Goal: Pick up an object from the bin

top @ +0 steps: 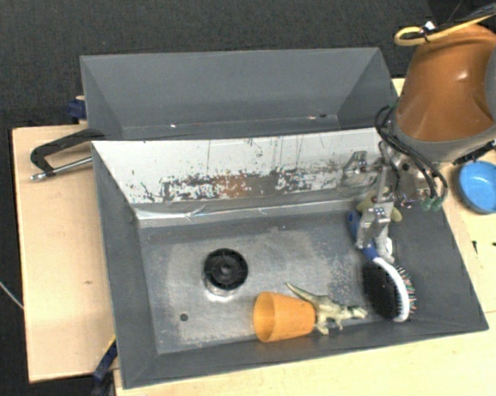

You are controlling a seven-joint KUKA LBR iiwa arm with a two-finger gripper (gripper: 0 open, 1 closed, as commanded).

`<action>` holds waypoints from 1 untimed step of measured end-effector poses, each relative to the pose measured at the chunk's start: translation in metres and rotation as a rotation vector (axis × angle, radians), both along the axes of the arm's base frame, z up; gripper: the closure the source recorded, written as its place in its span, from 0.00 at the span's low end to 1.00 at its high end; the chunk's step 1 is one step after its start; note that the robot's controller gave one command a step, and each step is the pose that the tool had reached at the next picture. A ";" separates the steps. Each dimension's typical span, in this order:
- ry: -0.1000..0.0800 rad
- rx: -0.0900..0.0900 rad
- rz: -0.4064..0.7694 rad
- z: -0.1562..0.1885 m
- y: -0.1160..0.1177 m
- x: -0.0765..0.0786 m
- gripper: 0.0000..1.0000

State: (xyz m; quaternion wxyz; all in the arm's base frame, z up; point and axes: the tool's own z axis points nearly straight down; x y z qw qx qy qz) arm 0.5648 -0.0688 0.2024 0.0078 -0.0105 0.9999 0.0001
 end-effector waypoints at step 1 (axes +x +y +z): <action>0.008 0.006 0.168 -0.101 -0.074 0.005 0.00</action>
Offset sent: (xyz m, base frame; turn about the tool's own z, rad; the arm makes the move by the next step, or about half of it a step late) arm 0.0016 -0.0764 -0.1035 -0.1755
